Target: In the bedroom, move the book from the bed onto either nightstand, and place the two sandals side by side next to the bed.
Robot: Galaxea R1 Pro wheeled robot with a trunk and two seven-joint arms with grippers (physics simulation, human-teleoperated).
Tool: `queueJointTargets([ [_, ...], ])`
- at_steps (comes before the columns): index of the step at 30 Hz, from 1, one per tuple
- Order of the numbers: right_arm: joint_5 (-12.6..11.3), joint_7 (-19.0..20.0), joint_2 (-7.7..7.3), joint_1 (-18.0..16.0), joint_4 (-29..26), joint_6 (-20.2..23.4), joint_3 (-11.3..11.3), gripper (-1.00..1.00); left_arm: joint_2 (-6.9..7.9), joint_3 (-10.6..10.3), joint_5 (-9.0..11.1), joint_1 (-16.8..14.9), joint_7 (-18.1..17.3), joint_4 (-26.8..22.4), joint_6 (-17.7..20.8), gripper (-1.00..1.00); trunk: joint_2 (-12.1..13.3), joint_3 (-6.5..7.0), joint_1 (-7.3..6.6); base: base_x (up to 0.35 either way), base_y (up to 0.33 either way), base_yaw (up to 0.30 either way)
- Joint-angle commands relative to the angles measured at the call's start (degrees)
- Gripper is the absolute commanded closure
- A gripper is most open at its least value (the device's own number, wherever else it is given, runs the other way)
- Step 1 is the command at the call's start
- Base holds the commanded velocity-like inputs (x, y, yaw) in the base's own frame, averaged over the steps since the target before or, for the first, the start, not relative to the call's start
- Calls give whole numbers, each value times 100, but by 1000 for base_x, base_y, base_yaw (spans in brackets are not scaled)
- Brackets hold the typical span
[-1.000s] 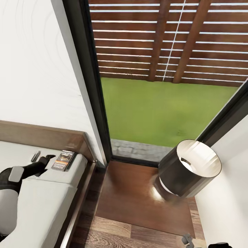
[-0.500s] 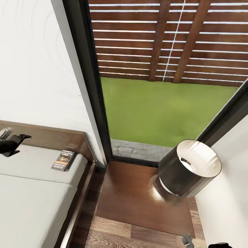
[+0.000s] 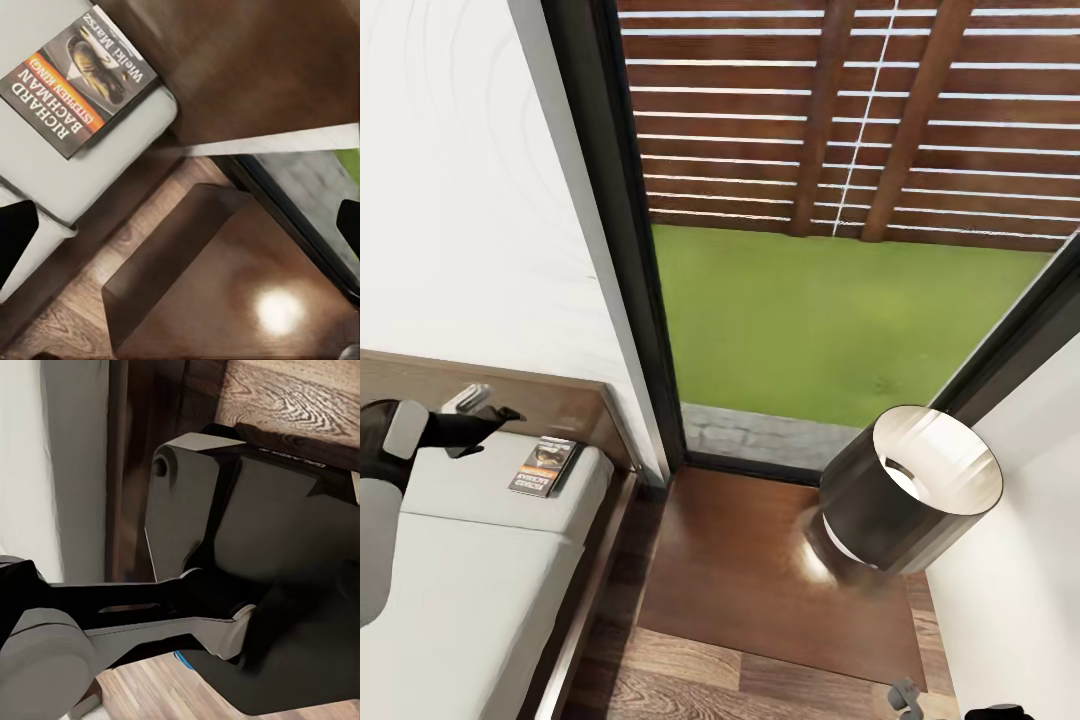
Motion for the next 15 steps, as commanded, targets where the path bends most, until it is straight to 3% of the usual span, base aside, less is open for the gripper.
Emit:
queueJointTargets([
  [1,35,31,2,-3,-6,61,-49,-100,-22,-65,9,-5,6,28,28,-100,-10,-9,3,0,0,0],
  [4,35,31,1,-3,-6,61,-49,-100,-44,-179,11,-5,6,74,30,-100,-10,-9,3,0,0,0],
  [11,35,31,1,-3,-6,61,-49,-100,-49,-203,11,-5,-2,85,29,-100,-10,-9,3,0,0,0],
  [15,35,31,1,-3,-6,60,-49,-100,-50,-203,11,-5,-3,86,23,-100,-171,-81,91,0,0,0],
])
